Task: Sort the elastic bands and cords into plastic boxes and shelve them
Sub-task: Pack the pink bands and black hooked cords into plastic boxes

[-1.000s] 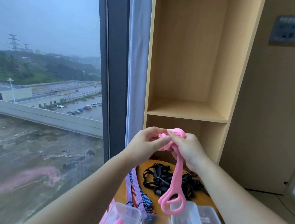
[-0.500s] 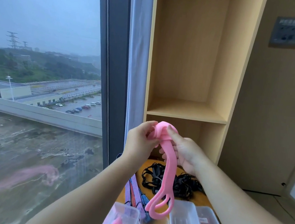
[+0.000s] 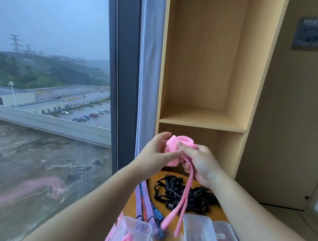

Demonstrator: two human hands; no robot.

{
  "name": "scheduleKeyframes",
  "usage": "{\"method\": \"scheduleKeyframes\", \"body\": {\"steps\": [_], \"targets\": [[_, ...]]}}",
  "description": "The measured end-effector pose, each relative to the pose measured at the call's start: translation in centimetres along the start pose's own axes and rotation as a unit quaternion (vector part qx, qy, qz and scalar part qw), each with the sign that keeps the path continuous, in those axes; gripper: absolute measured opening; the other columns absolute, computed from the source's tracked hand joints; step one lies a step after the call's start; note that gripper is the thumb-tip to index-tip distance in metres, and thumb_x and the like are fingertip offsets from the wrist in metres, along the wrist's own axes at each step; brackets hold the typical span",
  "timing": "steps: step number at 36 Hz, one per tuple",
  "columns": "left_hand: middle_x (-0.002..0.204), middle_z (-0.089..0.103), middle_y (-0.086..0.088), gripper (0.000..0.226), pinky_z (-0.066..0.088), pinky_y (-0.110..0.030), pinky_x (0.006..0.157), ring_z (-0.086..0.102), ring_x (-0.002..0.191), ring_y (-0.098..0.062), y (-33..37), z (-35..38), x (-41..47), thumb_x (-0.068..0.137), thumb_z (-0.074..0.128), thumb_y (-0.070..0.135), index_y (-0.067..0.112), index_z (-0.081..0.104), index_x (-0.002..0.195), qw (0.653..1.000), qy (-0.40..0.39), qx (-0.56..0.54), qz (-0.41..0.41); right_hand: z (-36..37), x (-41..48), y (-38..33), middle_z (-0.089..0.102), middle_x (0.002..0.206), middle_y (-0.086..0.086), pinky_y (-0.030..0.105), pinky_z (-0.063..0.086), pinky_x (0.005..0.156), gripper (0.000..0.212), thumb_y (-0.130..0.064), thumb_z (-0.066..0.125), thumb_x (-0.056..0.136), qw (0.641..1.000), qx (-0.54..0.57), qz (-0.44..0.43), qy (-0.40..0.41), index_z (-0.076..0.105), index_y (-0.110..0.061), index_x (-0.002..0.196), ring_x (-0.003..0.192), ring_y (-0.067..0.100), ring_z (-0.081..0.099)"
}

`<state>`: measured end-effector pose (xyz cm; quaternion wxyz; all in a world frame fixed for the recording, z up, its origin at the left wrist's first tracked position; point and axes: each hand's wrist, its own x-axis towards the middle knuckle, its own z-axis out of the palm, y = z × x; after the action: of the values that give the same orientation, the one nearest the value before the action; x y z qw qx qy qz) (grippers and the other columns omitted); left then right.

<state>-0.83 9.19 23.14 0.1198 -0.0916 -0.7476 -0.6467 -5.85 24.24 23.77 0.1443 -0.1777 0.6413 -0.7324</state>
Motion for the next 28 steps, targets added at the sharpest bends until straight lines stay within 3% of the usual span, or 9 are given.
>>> {"method": "scheduleKeyframes", "body": {"steps": [2,4,6,10,14,19,22,25,28], "targets": [[0.094,0.075,-0.002,0.033,0.058,-0.024,0.062,0.073,0.083,-0.017,0.3,-0.1,0.0,0.088,0.072,0.017,0.017,0.062,0.119,0.999,-0.017,0.016,0.024,0.1,-0.1,-0.1,0.050,0.058,0.005,0.020,0.030,0.040,0.030,-0.024,0.065,0.092,1.000,-0.009,0.000,-0.003,0.064,0.005,0.098,0.043,0.011,0.038],[0.091,0.075,-0.009,0.027,0.061,-0.035,0.071,0.072,0.083,-0.028,0.3,0.2,0.1,0.087,0.073,0.013,0.015,0.067,0.112,0.998,0.012,0.040,0.048,0.2,-0.2,-0.3,0.052,0.059,0.007,0.020,0.031,0.041,0.033,-0.028,0.066,0.091,1.000,-0.015,0.010,-0.001,0.065,0.005,0.095,0.043,0.012,0.039],[0.087,0.073,-0.013,0.024,0.061,-0.035,0.068,0.071,0.080,-0.031,0.1,0.6,0.2,0.086,0.073,0.011,0.015,0.068,0.109,0.994,0.063,0.058,0.067,0.5,-0.3,-0.4,0.055,0.060,0.007,0.021,0.032,0.043,0.037,-0.033,0.069,0.088,1.000,-0.014,0.022,0.005,0.066,0.004,0.092,0.045,0.013,0.041],[0.079,0.072,-0.004,0.019,0.060,-0.031,0.067,0.070,0.075,-0.022,0.0,1.2,0.5,0.085,0.075,0.015,0.022,0.072,0.102,0.984,0.145,0.060,0.089,1.1,-0.2,-0.5,0.058,0.057,0.004,0.021,0.034,0.044,0.041,-0.041,0.074,0.082,0.999,-0.007,0.016,0.044,0.068,0.000,0.082,0.045,0.012,0.043],[0.059,0.064,0.006,0.024,0.045,-0.015,0.052,0.055,0.054,-0.003,0.2,1.3,1.4,0.081,0.070,0.005,0.027,0.076,0.086,0.975,0.198,0.037,0.089,1.8,-0.1,0.5,0.055,0.057,0.006,0.019,0.033,0.042,0.039,-0.039,0.071,0.086,0.995,-0.042,-0.038,0.084,0.070,-0.001,0.075,0.043,0.011,0.041],[0.074,0.069,0.015,0.034,0.047,-0.012,0.061,0.061,0.067,0.002,-0.7,1.1,1.1,0.090,0.066,0.015,0.049,0.070,0.091,0.959,0.132,0.185,0.170,2.1,0.0,0.6,0.058,0.053,0.004,0.023,0.036,0.044,0.060,-0.063,0.070,0.073,0.991,-0.055,-0.013,0.119,0.072,-0.003,0.075,0.043,0.012,0.043],[0.070,0.061,0.014,0.035,0.040,-0.009,0.060,0.057,0.067,-0.001,-1.5,0.6,1.1,0.089,0.069,0.013,0.046,0.065,0.099,0.927,0.119,0.286,0.210,1.9,0.1,0.7,0.060,0.052,0.001,0.026,0.037,0.052,0.067,-0.072,0.070,0.062,0.991,-0.067,0.013,0.114,0.074,-0.006,0.075,0.045,0.012,0.045],[0.070,0.055,0.019,0.027,0.037,-0.009,0.060,0.053,0.066,-0.001,-1.7,0.3,0.9,0.087,0.072,0.016,0.039,0.062,0.098,0.921,0.112,0.293,0.230,2.0,0.2,0.9,0.058,0.050,0.001,0.024,0.036,0.049,0.062,-0.068,0.074,0.063,0.991,-0.058,0.018,0.117,0.073,-0.007,0.074,0.042,0.011,0.042],[0.077,0.064,0.012,0.021,0.047,-0.017,0.064,0.059,0.068,-0.008,-1.9,-0.2,0.5,0.090,0.070,0.020,0.034,0.063,0.104,0.950,0.056,0.231,0.201,1.7,0.3,0.8,0.055,0.051,0.003,0.024,0.033,0.046,0.055,-0.058,0.076,0.069,0.994,-0.051,0.008,0.098,0.068,-0.004,0.073,0.043,0.012,0.040]]}}
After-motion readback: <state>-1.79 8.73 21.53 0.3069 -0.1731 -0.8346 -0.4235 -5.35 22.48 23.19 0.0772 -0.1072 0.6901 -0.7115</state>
